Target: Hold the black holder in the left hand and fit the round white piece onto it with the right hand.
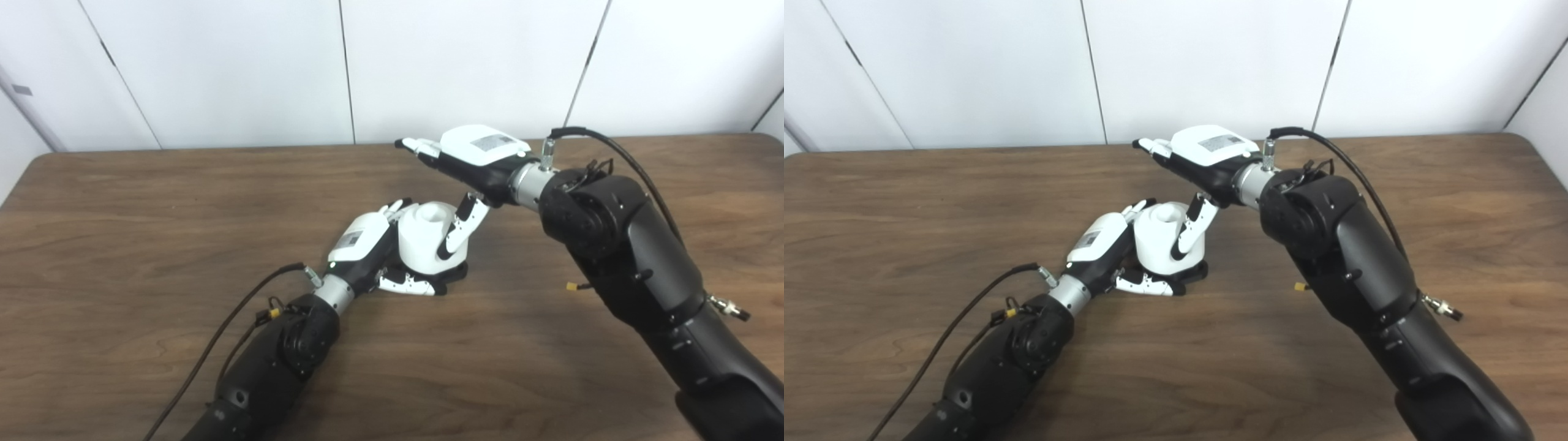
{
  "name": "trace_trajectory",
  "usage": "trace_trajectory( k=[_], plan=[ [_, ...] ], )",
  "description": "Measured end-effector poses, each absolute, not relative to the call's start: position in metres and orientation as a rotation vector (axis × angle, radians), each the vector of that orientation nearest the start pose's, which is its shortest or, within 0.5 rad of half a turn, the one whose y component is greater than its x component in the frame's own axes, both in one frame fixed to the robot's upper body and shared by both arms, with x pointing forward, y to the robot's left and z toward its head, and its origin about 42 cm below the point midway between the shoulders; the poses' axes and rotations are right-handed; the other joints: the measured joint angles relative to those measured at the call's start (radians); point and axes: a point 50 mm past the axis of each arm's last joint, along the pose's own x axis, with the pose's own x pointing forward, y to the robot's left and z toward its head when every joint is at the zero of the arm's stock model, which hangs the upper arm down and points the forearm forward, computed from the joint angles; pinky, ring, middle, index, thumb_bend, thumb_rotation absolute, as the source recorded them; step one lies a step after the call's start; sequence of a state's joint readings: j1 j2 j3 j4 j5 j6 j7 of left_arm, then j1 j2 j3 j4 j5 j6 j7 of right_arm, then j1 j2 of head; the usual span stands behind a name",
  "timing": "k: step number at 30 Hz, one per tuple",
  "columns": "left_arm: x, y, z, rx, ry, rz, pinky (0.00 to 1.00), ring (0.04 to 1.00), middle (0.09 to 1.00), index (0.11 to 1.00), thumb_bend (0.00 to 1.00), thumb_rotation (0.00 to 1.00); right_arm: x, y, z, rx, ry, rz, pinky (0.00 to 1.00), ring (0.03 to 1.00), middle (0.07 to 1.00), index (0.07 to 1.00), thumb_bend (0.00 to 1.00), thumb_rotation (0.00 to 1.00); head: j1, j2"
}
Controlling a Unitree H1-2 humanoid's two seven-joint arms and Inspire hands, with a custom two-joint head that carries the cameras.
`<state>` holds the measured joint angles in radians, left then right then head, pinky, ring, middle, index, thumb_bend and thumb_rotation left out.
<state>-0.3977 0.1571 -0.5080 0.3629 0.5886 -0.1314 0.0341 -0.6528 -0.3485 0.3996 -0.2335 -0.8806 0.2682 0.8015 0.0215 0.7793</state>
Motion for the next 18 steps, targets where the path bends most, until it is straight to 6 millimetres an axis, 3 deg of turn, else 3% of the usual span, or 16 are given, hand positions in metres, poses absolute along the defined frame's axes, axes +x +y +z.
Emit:
trace_trajectory(
  k=[4,8,12,18],
  plan=[
    [0.373,0.115,0.107,0.885,-0.281,-0.54,1.0,1.0,0.932,0.481,0.52,0.06,0.395,-0.155,0.309,-1.473,-0.162,0.675,0.75,0.918,1.0,1.0,1.0,0.27,-0.008,0.0],
    [0.374,0.116,0.107,0.884,-0.281,-0.54,1.0,1.0,0.931,0.481,0.52,0.06,0.398,-0.163,0.322,-1.535,-0.003,0.776,0.71,0.929,1.0,1.0,1.0,0.23,-0.014,0.002],
    [0.374,0.117,0.107,0.885,-0.282,-0.541,1.0,1.0,0.936,0.481,0.52,0.06,0.401,-0.176,0.334,-1.585,0.051,0.786,0.68,0.934,1.0,1.0,1.0,0.19,-0.014,0.003],
    [0.374,0.118,0.107,0.875,-0.276,-0.544,1.0,1.0,0.938,0.481,0.52,0.06,0.399,-0.181,0.328,-1.579,0.09,0.85,0.67,0.928,1.0,1.0,1.0,0.18,-0.017,0.005]
  ],
)
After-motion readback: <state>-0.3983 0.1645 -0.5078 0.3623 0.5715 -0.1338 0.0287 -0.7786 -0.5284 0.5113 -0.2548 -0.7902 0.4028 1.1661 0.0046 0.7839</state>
